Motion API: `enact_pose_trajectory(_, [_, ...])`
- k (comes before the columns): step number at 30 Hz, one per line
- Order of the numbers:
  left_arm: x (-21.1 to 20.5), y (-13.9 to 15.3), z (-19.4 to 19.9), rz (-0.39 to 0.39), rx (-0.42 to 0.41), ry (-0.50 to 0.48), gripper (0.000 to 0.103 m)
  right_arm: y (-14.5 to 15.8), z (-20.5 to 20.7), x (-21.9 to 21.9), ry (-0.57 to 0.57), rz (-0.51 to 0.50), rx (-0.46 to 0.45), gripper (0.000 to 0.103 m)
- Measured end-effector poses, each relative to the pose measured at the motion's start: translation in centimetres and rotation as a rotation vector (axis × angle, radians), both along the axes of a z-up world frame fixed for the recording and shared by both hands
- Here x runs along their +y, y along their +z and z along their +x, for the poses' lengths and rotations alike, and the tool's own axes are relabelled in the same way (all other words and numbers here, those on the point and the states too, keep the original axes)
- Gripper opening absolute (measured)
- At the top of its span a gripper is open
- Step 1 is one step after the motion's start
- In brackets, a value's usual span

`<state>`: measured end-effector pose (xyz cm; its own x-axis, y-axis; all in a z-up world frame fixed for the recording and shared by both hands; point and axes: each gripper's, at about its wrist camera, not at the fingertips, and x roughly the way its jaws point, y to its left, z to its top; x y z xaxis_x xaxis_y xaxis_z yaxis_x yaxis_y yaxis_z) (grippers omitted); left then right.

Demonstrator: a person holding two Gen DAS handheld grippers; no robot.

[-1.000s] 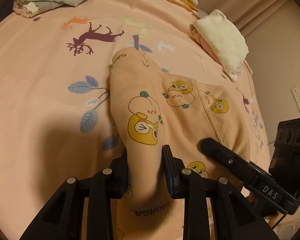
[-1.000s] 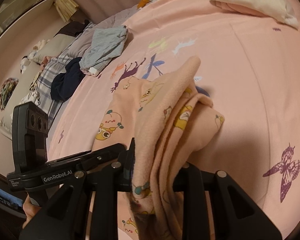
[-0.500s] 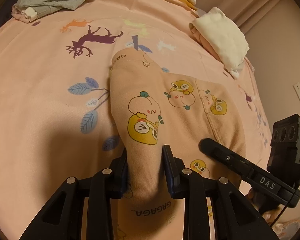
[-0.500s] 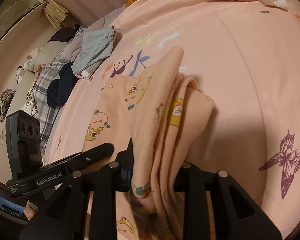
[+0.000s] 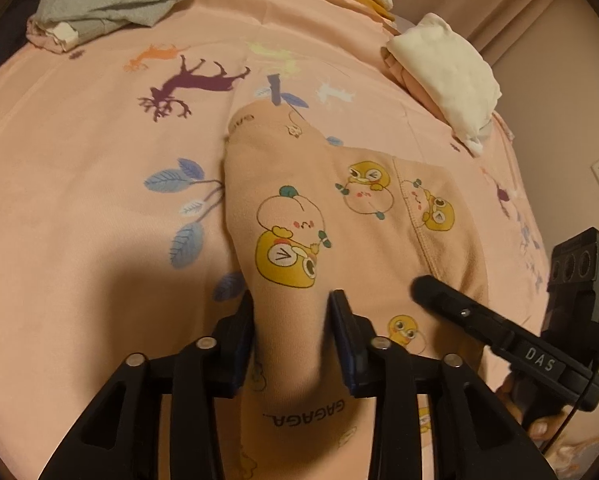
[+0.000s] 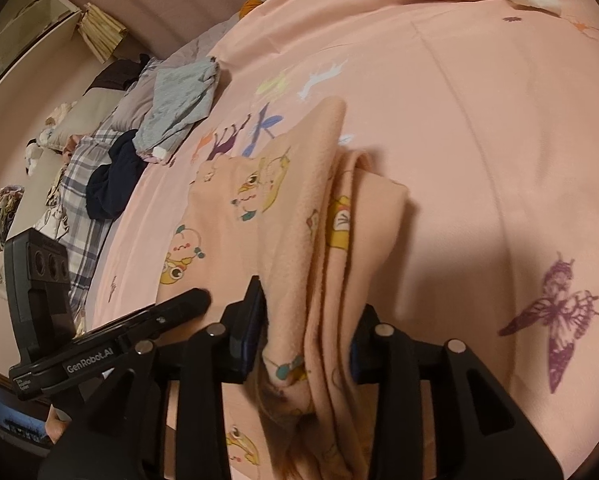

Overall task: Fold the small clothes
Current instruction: 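Lower the shirt end and open both grippers, releasing the shirt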

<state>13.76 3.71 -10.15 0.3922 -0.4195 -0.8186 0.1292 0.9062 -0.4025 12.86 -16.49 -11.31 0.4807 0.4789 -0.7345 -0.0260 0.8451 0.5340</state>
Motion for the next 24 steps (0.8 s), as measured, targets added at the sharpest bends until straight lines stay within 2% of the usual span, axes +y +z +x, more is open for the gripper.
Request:
enact_pose_trajectory(2, [0.3,0.1,-0.2,0.024,-0.004,0.02,0.052,0.0,-0.3,-0.6,-0.018,-0.006,0.004,0.04])
enact_pose_trajectory(5, [1.2,0.2,-0.7,0.052,-0.01,0.057,0.062,0.4,-0.8,-1.4,-0.045,-0.033,-0.002,0.044])
enact_pose_trajectory(8, [1.9,0.7,-1.6,0.082,-0.033,0.084,0.064,1.2,-1.6,-1.8,-0.062,-0.086,-0.031,0.044])
enact_pose_trajectory(10, [2.2,1.3,-2.4,0.097,-0.052,0.095,0.064,2.6,-2.3,-1.8,-0.078,-0.173,-0.086,0.044])
enact_pose_trajectory(12, [2.3,2.1,-3.5,0.117,-0.085,0.096,0.064,3.5,-2.8,-1.8,-0.08,-0.212,-0.13,0.044])
enact_pose_trajectory(15, [1.7,3.4,-5.3,0.166,-0.156,0.075,0.064,5.0,-3.9,-1.1,-0.033,-0.238,-0.198,0.043])
enact_pose_trajectory(18, [0.8,4.5,-7.0,0.197,-0.228,0.047,0.058,5.7,-5.0,0.3,0.044,-0.235,-0.252,0.033])
enact_pose_trajectory(20, [0.1,4.5,-7.7,0.207,-0.253,0.014,0.049,5.5,-5.6,1.6,0.091,-0.251,-0.27,0.026])
enact_pose_trajectory(21, [-0.4,4.0,-7.8,0.206,-0.244,-0.01,0.046,5.0,-5.7,2.2,0.115,-0.265,-0.259,0.024])
enact_pose_trajectory(23, [-1.1,2.8,-7.6,0.208,-0.208,-0.036,0.031,3.9,-5.5,3.0,0.13,-0.29,-0.224,0.019])
enact_pose_trajectory(24, [-1.4,2.1,-7.6,0.211,-0.188,-0.044,0.031,3.2,-5.4,3.2,0.131,-0.3,-0.201,0.019])
